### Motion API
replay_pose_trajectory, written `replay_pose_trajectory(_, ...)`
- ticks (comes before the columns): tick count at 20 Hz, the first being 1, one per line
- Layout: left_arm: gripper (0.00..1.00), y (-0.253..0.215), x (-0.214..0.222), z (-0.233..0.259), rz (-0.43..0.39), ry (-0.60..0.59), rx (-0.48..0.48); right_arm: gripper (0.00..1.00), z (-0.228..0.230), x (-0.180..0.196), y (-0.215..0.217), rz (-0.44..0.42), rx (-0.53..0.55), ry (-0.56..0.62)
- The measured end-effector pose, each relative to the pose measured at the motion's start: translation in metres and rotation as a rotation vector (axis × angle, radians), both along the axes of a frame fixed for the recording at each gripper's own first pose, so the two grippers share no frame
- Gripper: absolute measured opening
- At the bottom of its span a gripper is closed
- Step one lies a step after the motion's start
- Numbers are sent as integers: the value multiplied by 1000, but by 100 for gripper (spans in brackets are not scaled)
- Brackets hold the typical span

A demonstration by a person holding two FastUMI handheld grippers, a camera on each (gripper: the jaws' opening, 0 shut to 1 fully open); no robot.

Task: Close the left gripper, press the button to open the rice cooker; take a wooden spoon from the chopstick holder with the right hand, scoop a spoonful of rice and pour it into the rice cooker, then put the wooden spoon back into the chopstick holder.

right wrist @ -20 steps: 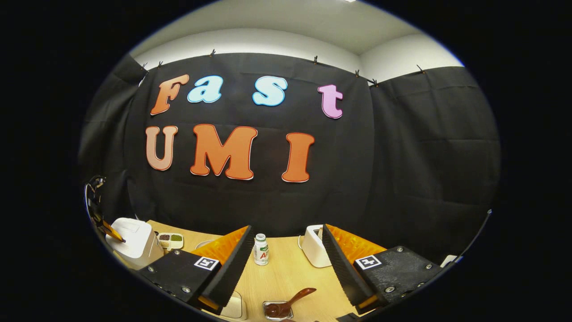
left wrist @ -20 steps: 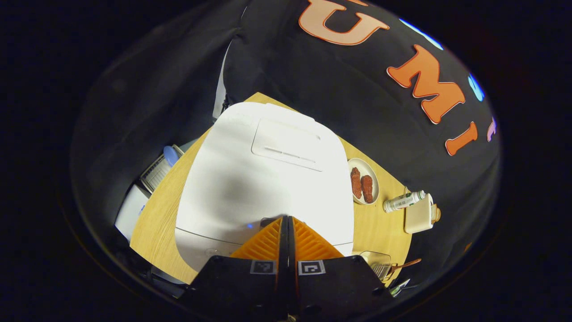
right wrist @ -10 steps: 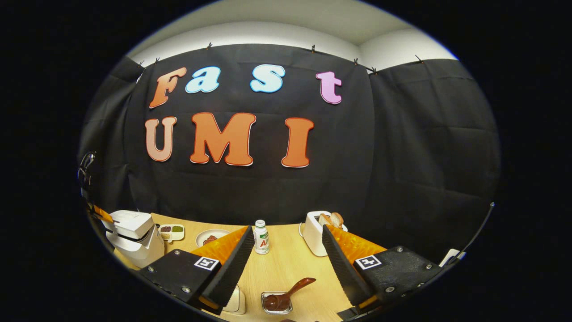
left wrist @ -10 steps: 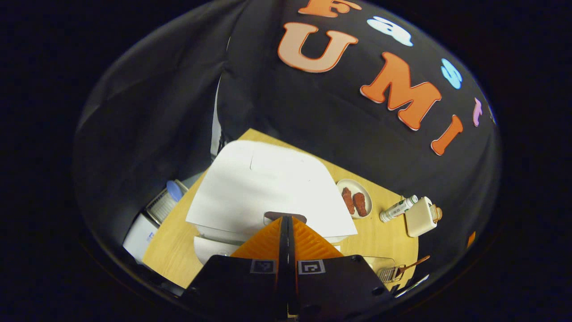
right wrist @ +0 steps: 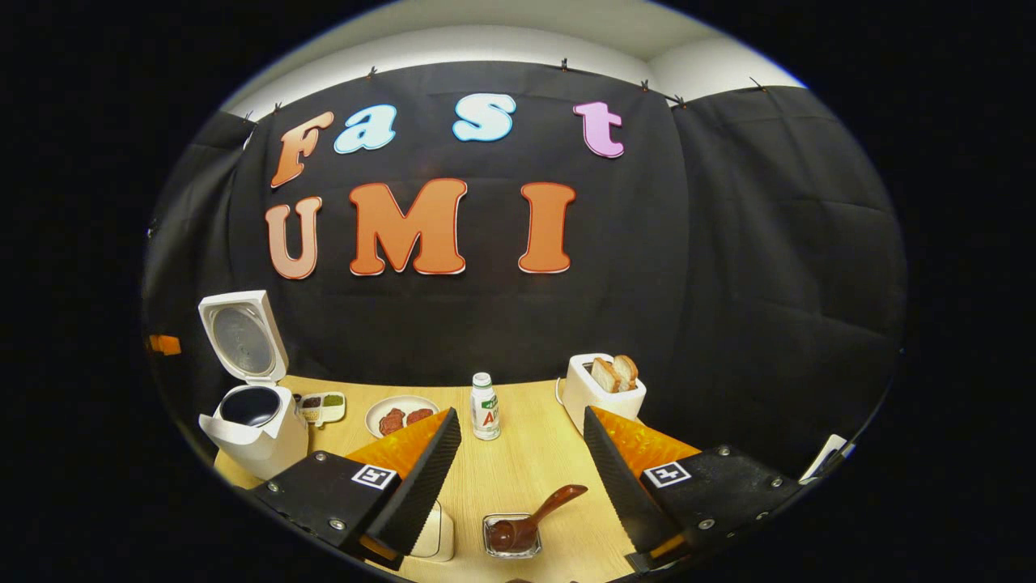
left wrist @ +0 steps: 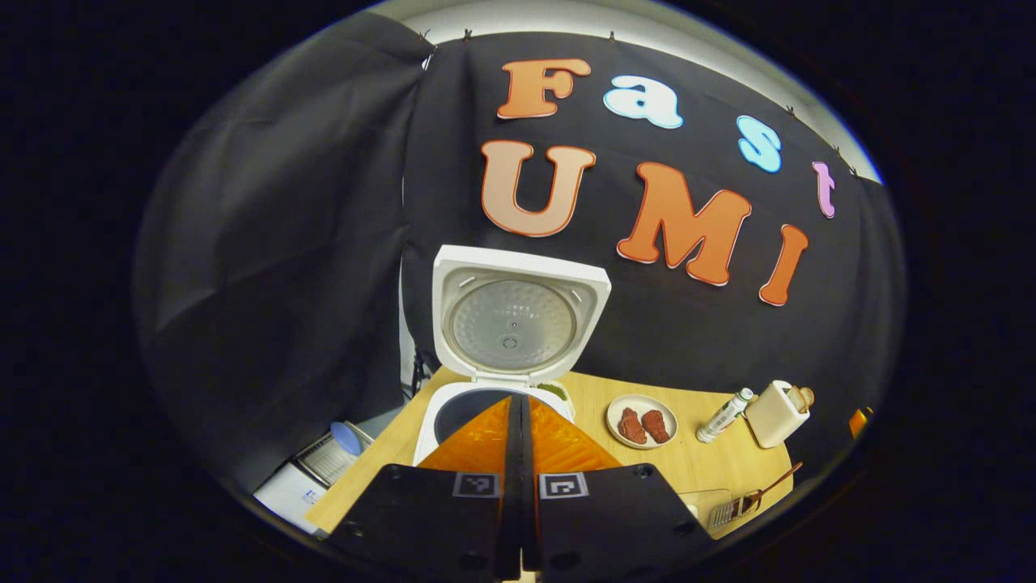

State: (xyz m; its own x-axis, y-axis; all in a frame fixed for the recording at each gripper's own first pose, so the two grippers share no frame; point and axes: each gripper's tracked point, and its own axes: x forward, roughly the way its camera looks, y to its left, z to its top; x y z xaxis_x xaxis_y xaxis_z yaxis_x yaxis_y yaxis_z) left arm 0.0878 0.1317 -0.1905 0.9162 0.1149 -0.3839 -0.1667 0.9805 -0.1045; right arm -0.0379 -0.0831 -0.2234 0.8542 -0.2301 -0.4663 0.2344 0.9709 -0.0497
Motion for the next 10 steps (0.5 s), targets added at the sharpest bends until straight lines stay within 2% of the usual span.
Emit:
replay_pose_trajectory(6,5,-17,-22,17,52,-103,18,95,-50,-17,-14,-35,59,114)
replay_pose_trajectory(8,6,-27,-27,28,34,-148,39,95,-69,-24,-21,-52,82,150)
replay_pose_trajectory(9,9,-33,-29,32,14,-164,62,95,-77,-28,-24,-60,96,167)
replay_pose_trajectory(10,25,-37,-32,37,2,-180,94,95,-87,-30,-26,-69,111,184)
